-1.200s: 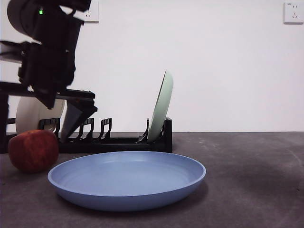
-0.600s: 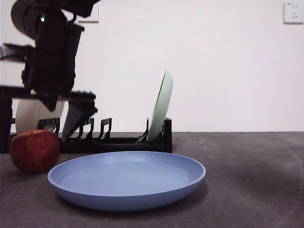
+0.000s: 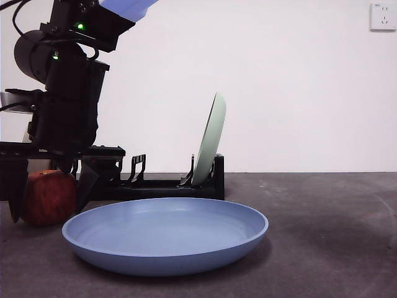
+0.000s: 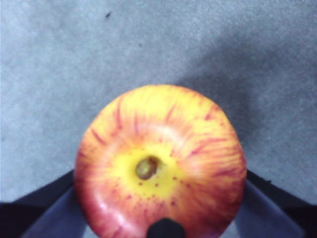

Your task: Take the blue plate from the plate rack,put the plate on the table,take the apple from the table,put the apple in the plate

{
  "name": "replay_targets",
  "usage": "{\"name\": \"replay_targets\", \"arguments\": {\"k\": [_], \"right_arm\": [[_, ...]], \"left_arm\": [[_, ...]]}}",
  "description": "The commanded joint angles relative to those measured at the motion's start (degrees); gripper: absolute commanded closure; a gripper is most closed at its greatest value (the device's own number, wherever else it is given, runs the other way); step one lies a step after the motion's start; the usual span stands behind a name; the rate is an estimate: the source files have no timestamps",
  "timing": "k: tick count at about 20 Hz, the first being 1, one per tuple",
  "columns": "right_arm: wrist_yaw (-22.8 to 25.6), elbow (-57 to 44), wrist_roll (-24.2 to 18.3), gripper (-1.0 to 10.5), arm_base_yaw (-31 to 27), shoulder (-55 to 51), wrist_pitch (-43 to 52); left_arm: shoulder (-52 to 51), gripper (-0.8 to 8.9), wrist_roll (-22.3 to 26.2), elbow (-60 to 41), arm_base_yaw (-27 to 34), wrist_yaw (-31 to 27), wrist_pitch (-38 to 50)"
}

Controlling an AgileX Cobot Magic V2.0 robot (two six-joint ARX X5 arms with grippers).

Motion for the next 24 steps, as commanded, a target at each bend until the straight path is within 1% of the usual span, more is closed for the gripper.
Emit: {"name": "replay_targets", "arguments": {"k": [1, 3, 6, 8, 11, 16, 18, 20, 22, 24], "right_arm": [[0.0, 0.7, 0.6, 8.9, 0.1, -0.2, -1.6], [0.0, 0.7, -0.3, 8.9, 0.0, -1.8, -3.0], [0.0, 0.7, -2.1, 8.9, 0.1, -5.2, -8.3], [0.0, 0.7, -4.0, 8.9, 0.3, -7.0, -11.9], [0.5, 0.6, -6.9, 8.9, 0.5, -8.9, -15.3], [0.5, 0.5, -7.9, 8.9, 0.5, -12.2, -17.9], [0.5, -1.8, -8.2, 8.9, 0.5, -14.6, -17.6], [0.6, -8.6, -8.4, 8.9, 0.5, -18.7, -14.4], [1.1, -21.0, -7.8, 9.2, 0.2, -25.2, -6.1], [0.9, -34.5, -5.6, 9.2, 0.0, -32.4, 2.8]], "left_arm": [[-0.2, 8.22, 0.0, -0.4, 0.1, -1.0, 0.2], [-0.2, 8.22, 0.1, -0.4, 0.1, -1.0, 0.2], [-0.2, 8.22, 0.3, -0.4, 0.1, -1.0, 0.2], [-0.2, 8.22, 0.7, -0.4, 0.1, -2.5, 0.2], [-0.2, 8.22, 1.3, -0.4, 0.1, -2.9, 0.2], [-0.2, 8.22, 1.4, -0.4, 0.1, -3.8, 0.2], [-0.2, 8.22, 1.4, -0.4, 0.1, -3.8, 0.2], [-0.2, 8.22, 1.4, -0.4, 0.1, -4.1, 0.2], [-0.2, 8.22, 1.4, -0.4, 0.1, -5.5, 0.2], [-0.1, 8.22, 1.4, -0.4, 0.1, -5.5, 0.2]]}}
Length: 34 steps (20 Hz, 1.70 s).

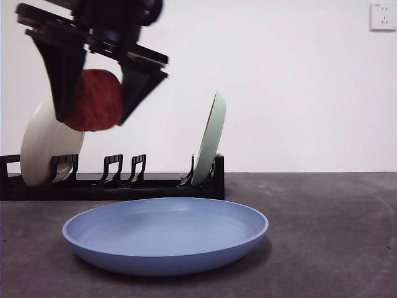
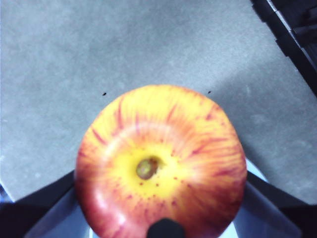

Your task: Take the blue plate from the plate rack,put the plate on the table,take the apple from the table,put the apple in the plate

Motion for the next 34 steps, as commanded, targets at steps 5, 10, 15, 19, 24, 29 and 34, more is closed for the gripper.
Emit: {"name": "replay_targets", "arguments": {"k": [5, 10, 15, 19, 24, 29, 34], "right_arm": [[1.0, -36.1, 7.4, 9.2, -0.1, -15.9, 21.9], [1.6, -47.3, 9.7, 9.2, -0.5, -18.1, 31.4], [1.6, -49.5, 10.1, 8.9, -0.7, -18.1, 34.5], [1.6, -49.5, 10.3, 4.6, -0.8, -18.1, 34.4], [2.1, -49.5, 10.2, 3.1, -0.8, -18.1, 35.2], [2.1, -49.4, 10.2, 3.2, -0.8, -18.1, 36.6], [2.2, -43.6, 9.7, 3.2, -0.7, -22.8, 31.2]], "left_arm": [[0.8, 8.22, 0.7, -0.4, 0.1, -0.3, 0.2], [2.9, 8.22, 1.7, -0.4, 0.1, -0.2, 0.2], [5.2, 8.22, 2.2, -0.4, 0.1, 0.0, 0.2], [6.3, 8.22, 2.2, -0.4, 0.1, 0.0, 0.2], [6.6, 8.22, 2.2, -0.4, 0.1, 0.0, 0.2], [6.6, 8.22, 2.1, -0.4, 0.1, 0.2, 0.2], [6.6, 8.22, 2.2, -0.4, 0.1, 0.0, 0.2]]}}
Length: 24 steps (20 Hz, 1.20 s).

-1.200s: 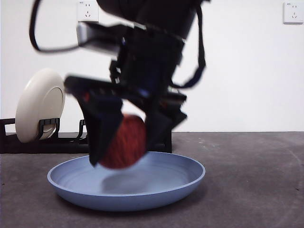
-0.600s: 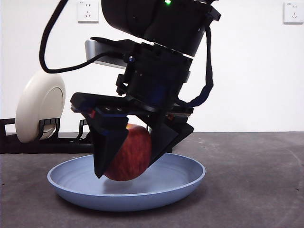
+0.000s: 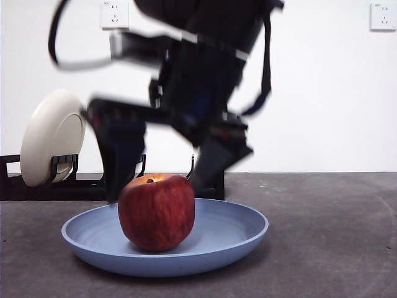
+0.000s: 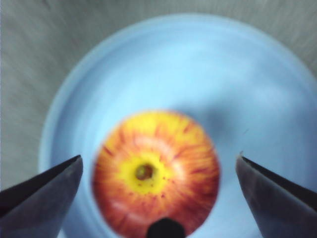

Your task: Take the blue plate from the plate rack,put the plate on the table,take the apple from the table,put the apple in the plate

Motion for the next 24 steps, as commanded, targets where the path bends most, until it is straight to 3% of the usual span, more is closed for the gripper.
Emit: {"name": "replay_targets", "arguments": {"k": [1, 3, 5, 9, 14, 24], "right_arm": [[0.5, 4.0, -0.2, 3.2, 0.0, -4.0, -2.8], [2.1, 6.5, -0.2, 3.2, 0.0, -8.4, -7.1], [3.5, 8.8, -0.3, 4.2, 0.0, -13.4, -12.2], [7.1, 12.2, -2.9, 9.4, 0.0, -24.5, -20.8], [10.1, 12.4, -4.1, 9.4, 0.0, -33.9, -26.4], [10.1, 12.4, -4.1, 9.4, 0.0, -34.9, -30.0]], "left_arm": [[0.0, 8.22, 0.6, -0.4, 0.1, -0.2, 0.2], [0.0, 8.20, 0.7, -0.4, 0.1, -0.2, 0.2], [0.0, 8.16, 0.7, -0.4, 0.1, -0.2, 0.2], [0.0, 8.16, 0.7, -0.4, 0.1, -0.2, 0.2], [0.6, 8.16, 0.6, -0.4, 0.1, -0.2, 0.2], [3.9, 8.16, 0.6, -0.4, 0.2, -0.2, 0.2]]}}
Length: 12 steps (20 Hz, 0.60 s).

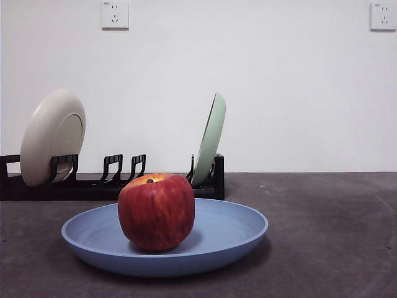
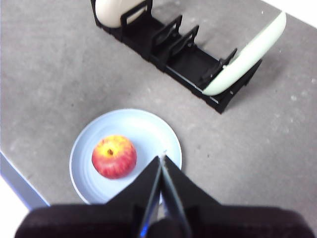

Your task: Take the blue plate from the plate rack,put the plate on the table,take the apple from the table,put the apple in the plate

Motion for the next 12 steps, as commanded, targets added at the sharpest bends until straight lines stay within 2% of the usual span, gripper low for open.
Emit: {"name": "replay_targets", "arguments": {"k": [1, 3, 5, 6, 8, 12], "right_arm": [[0.0, -0.2, -0.2, 9.4, 0.0, 0.1, -1.3], [0.0, -0.2, -0.2, 9.4, 0.0, 0.1, -2.8], [0.0, -0.2, -0.2, 9.4, 0.0, 0.1, -4.7], [0.0, -0.2, -0.2, 9.4, 0.0, 0.1, -5.7], [0.0, -0.2, -0.2, 9.4, 0.0, 0.1, -7.7], [0.0, -0.2, -0.2, 9.4, 0.0, 0.1, -10.8]], "left_arm": [[0.1, 8.16, 0.6, -0.4, 0.3, -0.2, 0.2], [0.1, 8.16, 0.6, -0.4, 2.2, -0.1, 0.2], [0.1, 8.16, 0.6, -0.4, 7.2, 0.1, 0.2], [0.1, 8.16, 0.8, -0.4, 10.8, 0.3, 0.2], [0.1, 8.17, 9.3, -0.4, 19.5, -0.1, 0.2], [-0.4, 8.17, 10.3, -0.4, 35.2, -0.3, 0.3]]}}
